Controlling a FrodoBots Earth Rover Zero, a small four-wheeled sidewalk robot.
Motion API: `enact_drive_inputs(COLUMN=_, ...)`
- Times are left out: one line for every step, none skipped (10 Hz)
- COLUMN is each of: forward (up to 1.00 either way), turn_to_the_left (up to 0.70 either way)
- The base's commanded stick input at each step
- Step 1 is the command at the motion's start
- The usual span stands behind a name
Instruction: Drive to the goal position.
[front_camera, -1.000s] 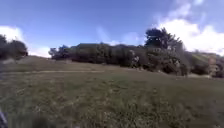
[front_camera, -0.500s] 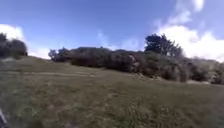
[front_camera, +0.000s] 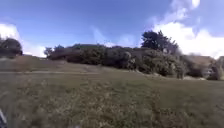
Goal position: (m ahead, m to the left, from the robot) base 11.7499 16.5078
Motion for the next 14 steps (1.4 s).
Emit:
enact_drive_inputs(forward=0.70, turn_to_the_left=-0.35)
enact_drive_inputs(forward=0.45, turn_to_the_left=-0.05)
enact_drive_inputs(forward=0.13, turn_to_the_left=-0.01)
enact_drive_inputs(forward=0.00, turn_to_the_left=0.00)
enact_drive_inputs(forward=0.00, turn_to_the_left=0.00)
enact_drive_inputs(forward=0.00, turn_to_the_left=0.00)
enact_drive_inputs(forward=0.00, turn_to_the_left=0.00)
enact_drive_inputs(forward=0.00, turn_to_the_left=0.00)
enact_drive_inputs(forward=0.00, turn_to_the_left=0.00)
enact_drive_inputs(forward=0.00, turn_to_the_left=0.00)
enact_drive_inputs(forward=0.00, turn_to_the_left=0.00)
enact_drive_inputs(forward=0.00, turn_to_the_left=0.00)
enact_drive_inputs(forward=0.03, turn_to_the_left=0.00)
enact_drive_inputs(forward=0.35, turn_to_the_left=0.00)
